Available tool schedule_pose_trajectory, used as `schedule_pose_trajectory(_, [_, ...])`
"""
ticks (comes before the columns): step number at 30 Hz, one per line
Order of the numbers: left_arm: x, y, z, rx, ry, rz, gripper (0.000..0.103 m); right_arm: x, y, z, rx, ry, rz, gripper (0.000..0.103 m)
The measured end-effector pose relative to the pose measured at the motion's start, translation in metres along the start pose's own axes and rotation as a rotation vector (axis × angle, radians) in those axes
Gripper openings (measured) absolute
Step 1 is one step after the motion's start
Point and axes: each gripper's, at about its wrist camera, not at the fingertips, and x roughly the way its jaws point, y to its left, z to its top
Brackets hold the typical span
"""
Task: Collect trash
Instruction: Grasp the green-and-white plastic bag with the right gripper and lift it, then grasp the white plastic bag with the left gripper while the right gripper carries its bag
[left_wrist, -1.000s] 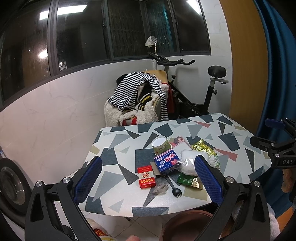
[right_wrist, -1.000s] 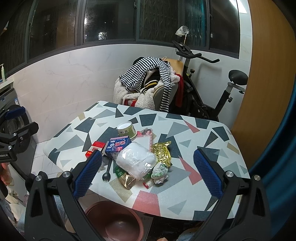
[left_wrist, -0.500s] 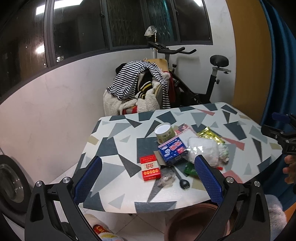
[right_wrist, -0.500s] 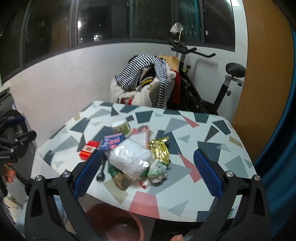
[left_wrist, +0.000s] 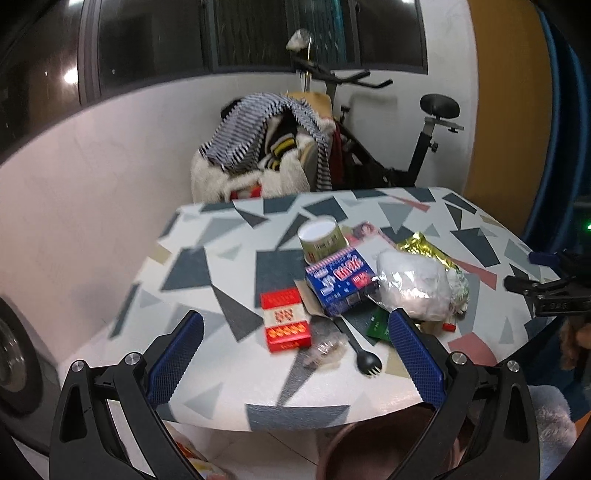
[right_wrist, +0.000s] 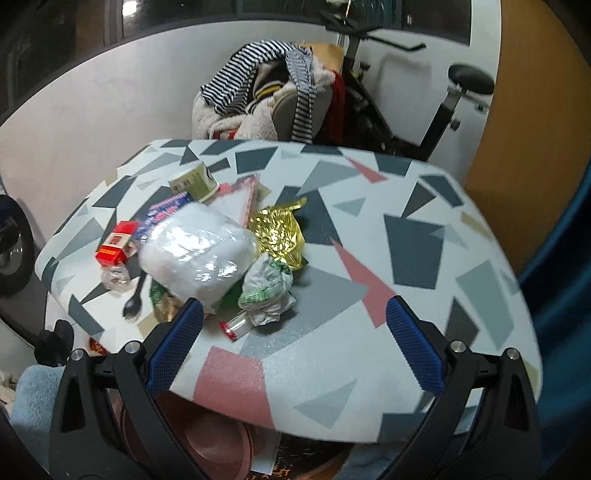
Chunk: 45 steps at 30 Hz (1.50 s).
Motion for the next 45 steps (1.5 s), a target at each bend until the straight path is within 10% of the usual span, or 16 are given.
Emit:
schedule_pose_trajectory(6, [0.025, -0.005, -0.001, -0.017, 0.027, 0.007, 0.098, 0.052, -0.010, 0.000, 0.070, 0.066, 0.108, 0.070])
schedule_pose_trajectory(20, [0.045, 0.000, -0.004, -0.066, 0.069, 0.004, 0.098, 0.113, -0.001, 0.002, 0.116, 0.161, 0.223, 0.047])
schedule_pose_trajectory(45, [0.021, -0.011, -0.008, -0.171, 0.094, -0.132, 0.096, 0.028, -0.015, -0.017, 0.075, 0.018, 0.112, 0.046])
